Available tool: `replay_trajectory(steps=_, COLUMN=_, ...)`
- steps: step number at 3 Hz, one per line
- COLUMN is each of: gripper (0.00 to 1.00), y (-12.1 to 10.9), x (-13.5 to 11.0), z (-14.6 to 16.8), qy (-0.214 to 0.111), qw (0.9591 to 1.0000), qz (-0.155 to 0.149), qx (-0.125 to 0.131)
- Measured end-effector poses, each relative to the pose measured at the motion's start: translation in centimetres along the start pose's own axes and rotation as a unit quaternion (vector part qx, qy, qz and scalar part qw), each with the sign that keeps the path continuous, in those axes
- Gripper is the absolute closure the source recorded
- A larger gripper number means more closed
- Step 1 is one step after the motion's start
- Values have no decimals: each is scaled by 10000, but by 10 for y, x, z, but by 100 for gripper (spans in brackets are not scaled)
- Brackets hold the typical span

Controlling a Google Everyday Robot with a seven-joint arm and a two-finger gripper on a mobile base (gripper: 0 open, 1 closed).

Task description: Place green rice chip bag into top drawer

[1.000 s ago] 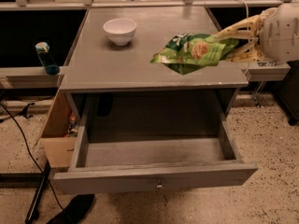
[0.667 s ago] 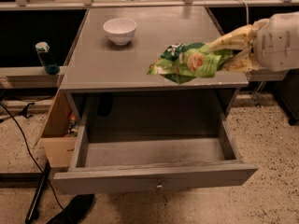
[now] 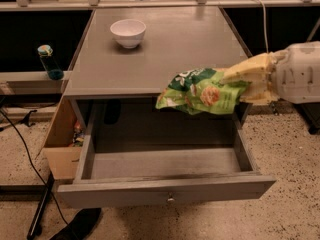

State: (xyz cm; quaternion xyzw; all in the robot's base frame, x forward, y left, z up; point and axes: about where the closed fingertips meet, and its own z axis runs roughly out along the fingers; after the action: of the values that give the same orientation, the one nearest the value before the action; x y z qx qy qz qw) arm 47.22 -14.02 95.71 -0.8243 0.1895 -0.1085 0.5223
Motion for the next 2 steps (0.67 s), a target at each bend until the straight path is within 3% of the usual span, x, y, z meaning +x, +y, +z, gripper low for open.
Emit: replay_trajectory(steps=2, gripper=100, y=19, x=-50, z=-9, qy=-622, qw=9970, qz=-453, qx=2)
